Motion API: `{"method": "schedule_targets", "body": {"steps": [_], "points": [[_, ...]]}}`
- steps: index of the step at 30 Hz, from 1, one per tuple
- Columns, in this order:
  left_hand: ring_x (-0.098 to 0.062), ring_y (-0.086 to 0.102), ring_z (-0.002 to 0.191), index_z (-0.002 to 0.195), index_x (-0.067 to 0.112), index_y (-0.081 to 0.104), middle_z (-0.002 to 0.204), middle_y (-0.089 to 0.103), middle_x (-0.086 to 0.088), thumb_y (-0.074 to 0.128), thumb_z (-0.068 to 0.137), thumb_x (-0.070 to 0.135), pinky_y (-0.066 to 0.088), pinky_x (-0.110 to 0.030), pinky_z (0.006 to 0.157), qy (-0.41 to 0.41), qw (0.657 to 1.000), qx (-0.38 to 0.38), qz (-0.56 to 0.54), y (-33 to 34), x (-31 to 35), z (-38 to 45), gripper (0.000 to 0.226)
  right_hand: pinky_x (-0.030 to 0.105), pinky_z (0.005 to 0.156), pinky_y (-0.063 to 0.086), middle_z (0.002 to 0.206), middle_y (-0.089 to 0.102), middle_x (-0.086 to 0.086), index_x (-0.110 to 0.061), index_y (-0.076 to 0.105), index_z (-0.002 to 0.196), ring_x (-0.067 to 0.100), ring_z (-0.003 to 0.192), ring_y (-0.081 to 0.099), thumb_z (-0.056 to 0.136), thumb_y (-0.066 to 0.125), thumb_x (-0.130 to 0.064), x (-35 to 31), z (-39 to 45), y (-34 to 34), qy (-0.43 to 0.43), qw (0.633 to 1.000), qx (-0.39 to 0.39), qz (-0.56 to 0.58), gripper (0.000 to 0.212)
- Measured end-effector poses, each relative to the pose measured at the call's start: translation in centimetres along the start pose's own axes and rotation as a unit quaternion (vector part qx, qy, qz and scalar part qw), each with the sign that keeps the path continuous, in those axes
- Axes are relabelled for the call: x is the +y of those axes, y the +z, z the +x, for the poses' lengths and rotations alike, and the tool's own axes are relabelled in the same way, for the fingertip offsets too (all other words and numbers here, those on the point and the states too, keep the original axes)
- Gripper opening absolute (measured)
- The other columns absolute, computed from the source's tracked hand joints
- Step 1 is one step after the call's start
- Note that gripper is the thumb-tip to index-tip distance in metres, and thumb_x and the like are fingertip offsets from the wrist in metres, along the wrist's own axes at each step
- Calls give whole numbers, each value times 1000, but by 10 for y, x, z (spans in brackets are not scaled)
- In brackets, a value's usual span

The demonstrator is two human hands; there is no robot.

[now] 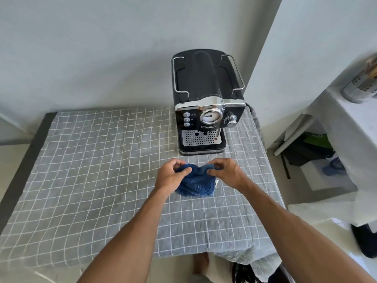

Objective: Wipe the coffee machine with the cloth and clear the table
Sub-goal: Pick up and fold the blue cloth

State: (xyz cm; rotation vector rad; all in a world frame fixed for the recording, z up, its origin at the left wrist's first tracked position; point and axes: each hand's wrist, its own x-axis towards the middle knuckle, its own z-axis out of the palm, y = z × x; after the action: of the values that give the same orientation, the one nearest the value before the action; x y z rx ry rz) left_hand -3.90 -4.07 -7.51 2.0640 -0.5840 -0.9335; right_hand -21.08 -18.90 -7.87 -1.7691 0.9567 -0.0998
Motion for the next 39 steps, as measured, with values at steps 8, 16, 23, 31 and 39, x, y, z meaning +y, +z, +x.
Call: {"method": "schedule_targets", "body": {"steps": [8,16,23,31,39], "points": [[-8,69,96,104,30,58,97,75,17,71,96,28,51,-24,77,47,999,-7,-22,-24,17,-37,16,17,68,58,91,72,7,-4,74,100,14,82,68,92,71,0,-13,-48,-8,-14,999,21,34,9],[-17,62,95,103,33,52,113,76,5,61,94,8,45,-34,83,83,992,-79,-50,-37,42,-55,28,28,99,47,139,61,-1,-15,68,80,13,127,57,89,68,-3,-34,-67,-5,-42,996,24,81,15],[-21,61,105,113,21,50,104,80,-2,48,92,-5,40,-45,105,90,981,-159,-66,-49,57,-55,33,39,94,41,124,71,12,0,52,79,19,111,60,80,58,-8,-43,-63,-3,-64,982,-94,154,10],[-25,61,102,107,18,50,102,79,-12,47,82,-1,39,-46,96,66,969,-172,-165,-51,63,-49,32,36,79,39,85,48,9,-9,52,79,21,85,46,78,60,-4,-50,-61,-6,-35,956,-86,277,9],[-28,55,94,104,17,51,84,74,-8,38,84,-11,42,-41,79,38,961,-181,-205,-50,74,-39,37,40,88,42,92,58,9,-14,62,80,24,93,51,90,58,5,-51,-53,-7,-50,953,-107,279,21]]}}
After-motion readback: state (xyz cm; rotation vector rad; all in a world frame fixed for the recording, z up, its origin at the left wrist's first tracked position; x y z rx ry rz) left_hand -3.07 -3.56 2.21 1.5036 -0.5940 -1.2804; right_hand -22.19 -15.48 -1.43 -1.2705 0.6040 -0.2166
